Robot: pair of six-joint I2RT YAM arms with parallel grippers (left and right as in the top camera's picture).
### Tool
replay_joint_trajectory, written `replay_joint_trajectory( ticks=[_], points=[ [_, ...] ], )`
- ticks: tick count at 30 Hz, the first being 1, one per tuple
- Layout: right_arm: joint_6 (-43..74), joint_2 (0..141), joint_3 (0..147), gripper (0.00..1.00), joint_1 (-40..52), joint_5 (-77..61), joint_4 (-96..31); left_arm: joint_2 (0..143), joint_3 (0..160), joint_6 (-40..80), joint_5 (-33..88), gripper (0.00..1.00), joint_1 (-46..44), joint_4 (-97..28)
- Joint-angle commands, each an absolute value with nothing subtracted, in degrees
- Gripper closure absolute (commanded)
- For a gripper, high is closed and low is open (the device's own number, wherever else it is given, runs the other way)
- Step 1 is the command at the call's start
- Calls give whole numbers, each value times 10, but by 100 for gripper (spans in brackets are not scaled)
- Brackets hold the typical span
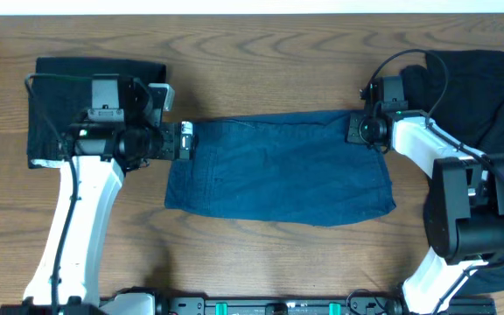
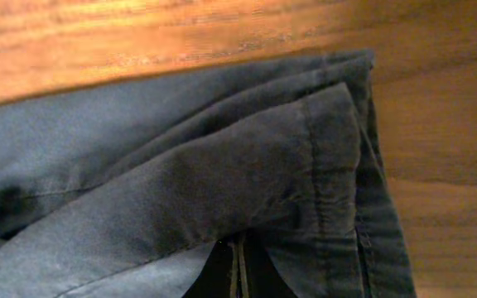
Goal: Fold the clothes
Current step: 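Hold both jeans ends and pull them apart to stretch the jeans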
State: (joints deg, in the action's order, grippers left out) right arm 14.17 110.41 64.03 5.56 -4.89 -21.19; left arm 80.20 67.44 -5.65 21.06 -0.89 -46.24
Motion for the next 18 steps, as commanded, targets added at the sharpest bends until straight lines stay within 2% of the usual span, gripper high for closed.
replay_joint_trajectory(
  ticks=[1,4,10,12,13,15,18],
  points=[
    [121,1129,648,95,63,-35,-243,806,686,-46,216,2,-11,-459],
    [103,1128,650,83,63,-35,-265,807,686,-44,216,2,-11,-446],
    [102,1128,653,80,63,-90,-272,826,686,-43,210,1,-11,-424],
    [102,1128,656,79,63,-102,-273,844,686,-44,210,16,-11,-423],
    [102,1128,656,79,63,-104,-272,854,686,-44,210,21,-11,-422],
    [102,1128,656,79,63,-106,-272,879,686,-44,209,28,-11,-413],
    [102,1128,656,78,63,-106,-273,917,686,-43,210,31,-11,-392]
  ],
)
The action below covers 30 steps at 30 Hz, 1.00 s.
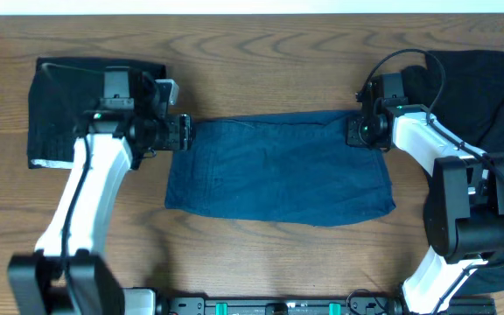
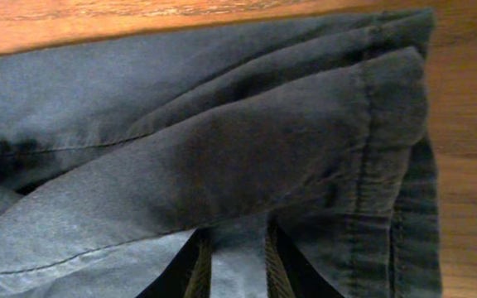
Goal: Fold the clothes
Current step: 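Hold both jeans ends and pull them apart to stretch the jeans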
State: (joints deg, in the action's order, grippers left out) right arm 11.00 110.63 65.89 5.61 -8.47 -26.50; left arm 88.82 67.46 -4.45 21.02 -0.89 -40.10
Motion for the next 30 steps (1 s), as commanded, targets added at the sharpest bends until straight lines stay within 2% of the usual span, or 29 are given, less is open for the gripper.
replay_joint_trajectory(
  ticks=[1,7,9,11,30],
  points=[
    [102,1128,656,78,63,-106,-273,928,686,-41,209,31,-11,-384],
    [102,1128,656,77,63,-106,-271,984,686,-11,210,30,-11,-323],
    [102,1128,656,76,63,-106,-270,997,686,-11,210,18,-11,-305],
    [102,1128,656,76,63,-106,-270,1008,686,-12,210,15,-11,-290],
    [102,1128,656,75,63,-106,-269,1075,686,1,199,16,-11,-260]
  ],
)
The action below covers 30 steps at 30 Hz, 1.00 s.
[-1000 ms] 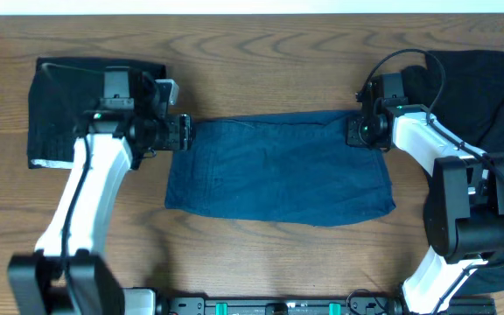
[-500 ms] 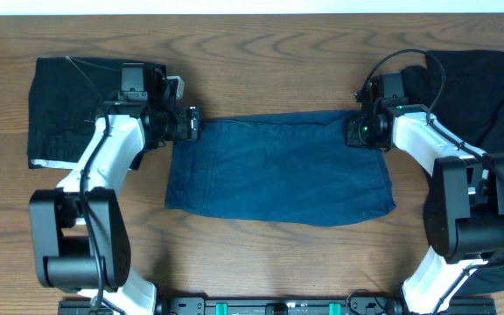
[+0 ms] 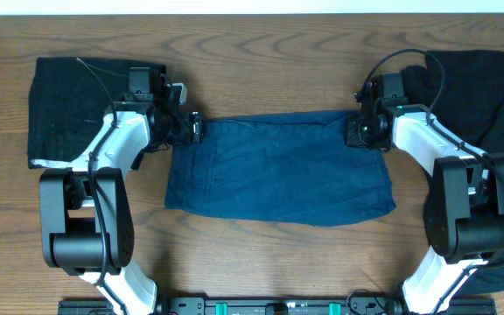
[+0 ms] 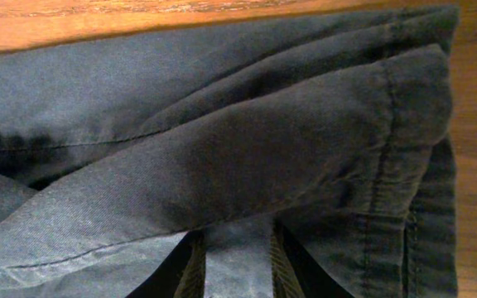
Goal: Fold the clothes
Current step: 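Hold both jeans ends and pull them apart to stretch the jeans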
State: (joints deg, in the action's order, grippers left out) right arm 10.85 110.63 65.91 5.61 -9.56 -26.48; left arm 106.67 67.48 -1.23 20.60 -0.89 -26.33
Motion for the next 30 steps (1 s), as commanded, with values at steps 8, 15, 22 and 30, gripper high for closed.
replay_joint_trajectory(
  ticks=[8,15,22,30],
  points=[
    [102,1128,656,72,63,-106,-268,1075,686,3,199,45,-11,-261],
    [102,1128,656,71,63,-105,-268,1075,685,3,199,52,-11,-269],
    [101,1115,668,81,60,-131,-292,1075,685,3,199,88,-11,-269],
    [35,1001,705,60,51,-122,-389,1075,685,3,199,90,-11,-280]
  ],
)
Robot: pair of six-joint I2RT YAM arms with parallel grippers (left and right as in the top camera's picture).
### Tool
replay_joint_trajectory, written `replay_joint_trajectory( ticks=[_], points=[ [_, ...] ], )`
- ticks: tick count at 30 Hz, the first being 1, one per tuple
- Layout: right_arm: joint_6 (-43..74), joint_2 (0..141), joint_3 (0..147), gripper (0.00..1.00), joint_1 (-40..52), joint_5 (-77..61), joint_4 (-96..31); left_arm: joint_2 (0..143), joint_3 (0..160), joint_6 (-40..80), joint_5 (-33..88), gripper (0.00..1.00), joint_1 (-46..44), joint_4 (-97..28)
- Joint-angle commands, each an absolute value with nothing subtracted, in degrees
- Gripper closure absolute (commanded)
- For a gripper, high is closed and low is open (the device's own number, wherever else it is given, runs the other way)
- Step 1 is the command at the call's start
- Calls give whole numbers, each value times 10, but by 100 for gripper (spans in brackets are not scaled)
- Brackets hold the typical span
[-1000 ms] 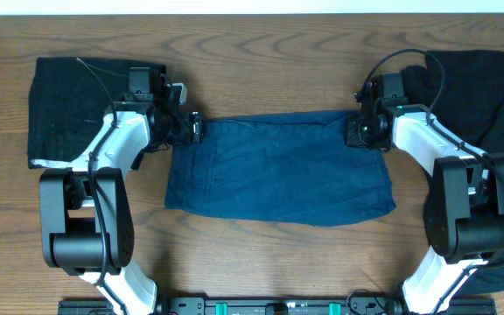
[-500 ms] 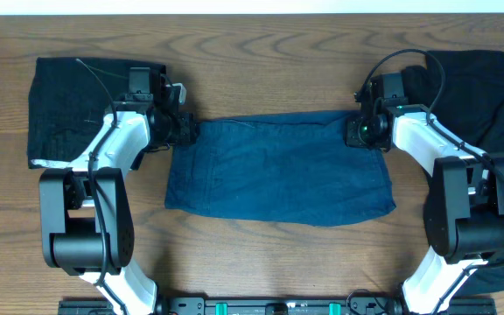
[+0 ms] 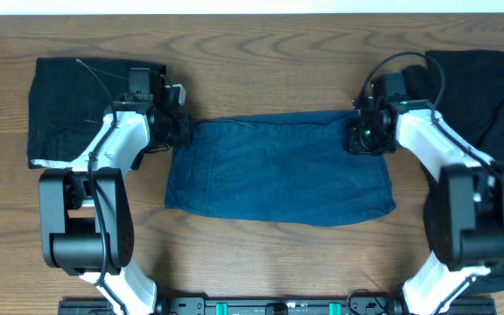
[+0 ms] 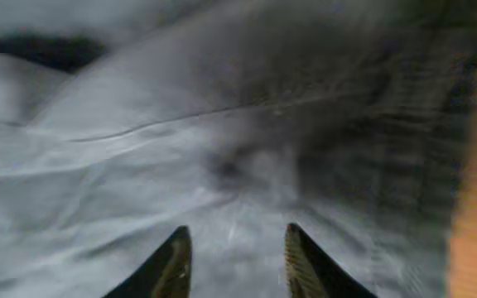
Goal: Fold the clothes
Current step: 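Hold both jeans ends and pull them apart to stretch the jeans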
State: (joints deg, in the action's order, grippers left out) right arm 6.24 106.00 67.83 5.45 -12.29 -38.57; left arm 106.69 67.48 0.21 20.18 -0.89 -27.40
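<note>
A blue denim garment (image 3: 278, 171) lies flat across the middle of the wooden table (image 3: 261, 52). My left gripper (image 3: 180, 129) sits at its top left corner; the overhead view does not show how its jaws stand. At the top right corner is my right gripper (image 3: 363, 136). In the blurred right wrist view that gripper (image 4: 237, 237) is open, its fingertips (image 4: 180, 242) spread just over the blue cloth (image 4: 139, 165), which fills the frame.
A folded black cloth (image 3: 68, 105) lies at the back left, behind my left arm. A heap of black clothes (image 3: 488, 87) covers the right side of the table, beside my right arm.
My right gripper has come down closer onto the blue cloth at the top right corner and its jaws stand wider apart. The left gripper has shifted slightly left. The garment lies as before.
At first my right jaws were almost shut at the garment's top right corner, and my left gripper was at the left edge. The jaws then parted more at each moment. My left arm changed pose and its gripper went to the top left corner. The garment stayed flat.
</note>
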Motion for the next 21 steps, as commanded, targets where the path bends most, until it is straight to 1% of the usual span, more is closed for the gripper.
replay_joint_trajectory(
  ticks=[1,2,3,4,6,9,10,11,12,13,15,20,21],
  points=[
    [36,987,705,41,50,-110,-392,1075,685,3,199,90,-11,-281],
    [36,978,705,16,48,-97,-393,1075,685,3,199,90,-11,-282],
    [36,967,705,5,45,-77,-396,1075,685,3,199,90,-11,-282],
    [36,959,705,3,42,-65,-399,1075,685,3,199,90,-11,-282],
    [37,949,705,9,36,-53,-406,1075,685,3,199,90,-11,-282],
    [38,951,704,41,28,-54,-407,1075,685,3,199,90,-11,-282],
    [37,955,704,48,26,-54,-405,1075,685,3,199,89,-11,-282],
    [37,960,704,59,25,-54,-403,1075,685,3,199,89,-11,-282],
    [30,966,703,67,25,-54,-400,1075,685,3,199,89,-11,-282],
    [24,972,703,70,25,-54,-398,1075,685,3,199,89,-11,-282],
    [20,987,703,69,23,-54,-387,1075,685,3,199,89,-11,-282],
    [21,1020,703,57,9,-65,-337,1075,685,3,199,89,-11,-279],
    [22,1026,703,57,5,-74,-327,1075,685,3,199,89,-11,-279]
  ],
)
